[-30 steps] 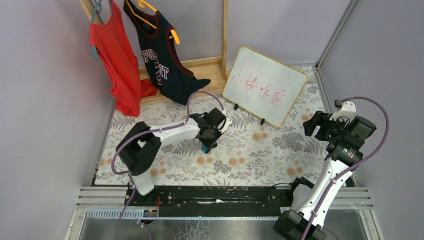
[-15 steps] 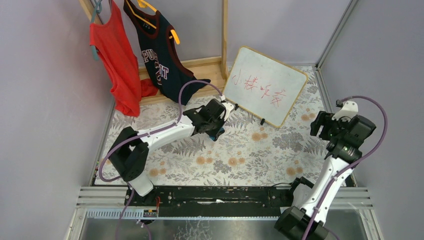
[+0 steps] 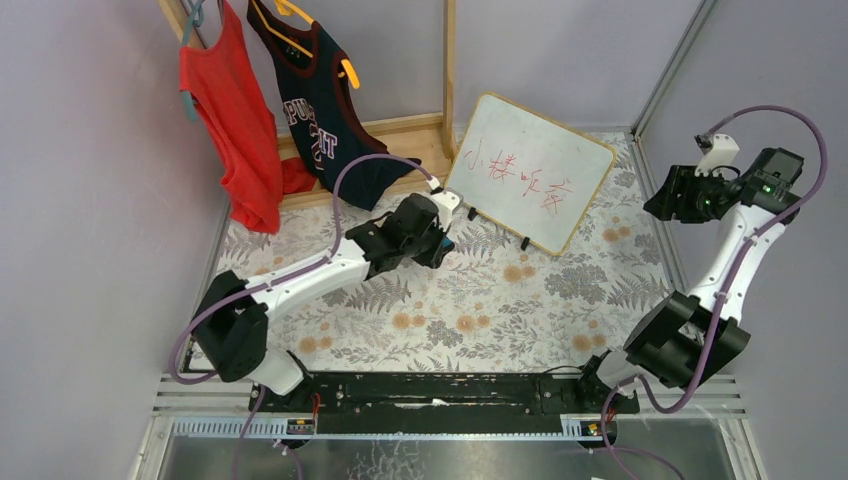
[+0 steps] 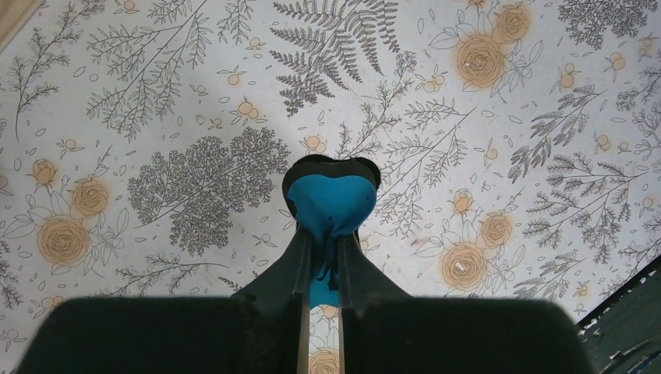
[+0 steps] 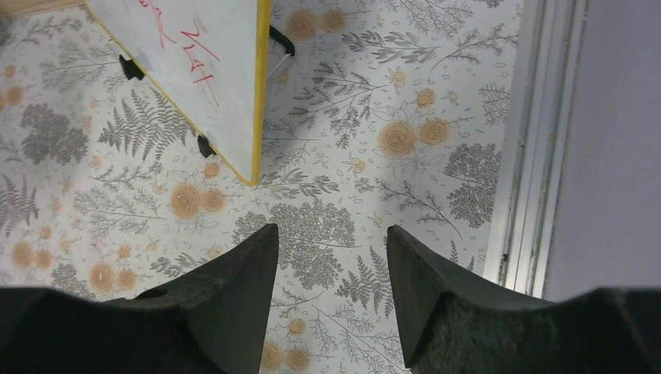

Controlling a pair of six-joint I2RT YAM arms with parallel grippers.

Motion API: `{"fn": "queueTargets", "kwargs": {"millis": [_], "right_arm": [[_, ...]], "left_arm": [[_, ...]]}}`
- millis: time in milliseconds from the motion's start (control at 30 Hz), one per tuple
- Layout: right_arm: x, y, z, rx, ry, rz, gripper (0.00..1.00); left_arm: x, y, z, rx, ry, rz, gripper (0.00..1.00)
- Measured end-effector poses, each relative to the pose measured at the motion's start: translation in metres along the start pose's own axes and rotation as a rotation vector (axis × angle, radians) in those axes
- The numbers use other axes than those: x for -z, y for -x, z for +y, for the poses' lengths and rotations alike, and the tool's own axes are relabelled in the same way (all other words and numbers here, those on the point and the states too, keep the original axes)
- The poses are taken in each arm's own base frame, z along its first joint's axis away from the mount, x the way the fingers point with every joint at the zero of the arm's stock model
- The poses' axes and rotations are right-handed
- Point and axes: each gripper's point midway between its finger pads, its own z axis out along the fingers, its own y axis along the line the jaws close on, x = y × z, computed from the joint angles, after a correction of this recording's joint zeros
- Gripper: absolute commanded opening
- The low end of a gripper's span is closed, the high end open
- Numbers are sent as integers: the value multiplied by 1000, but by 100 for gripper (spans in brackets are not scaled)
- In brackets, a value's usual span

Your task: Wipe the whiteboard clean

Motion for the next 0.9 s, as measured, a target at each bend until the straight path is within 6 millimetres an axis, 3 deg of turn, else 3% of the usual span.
{"fn": "queueTargets", "kwargs": {"millis": [100, 400, 633, 900], "right_arm": [[-2, 4, 2, -2, 43, 13, 64], [-11, 52, -4, 103, 187, -41, 64], [-46, 51, 3, 151, 307, 6, 62], [-74, 56, 36, 207, 392, 33, 62]], "left_arm": [[4, 2, 1, 6, 1, -35, 0], [-1, 8, 0, 21, -7, -96, 0], [-7, 11, 4, 38, -5, -141, 0], [-3, 18, 20, 70, 16, -194, 0]]}}
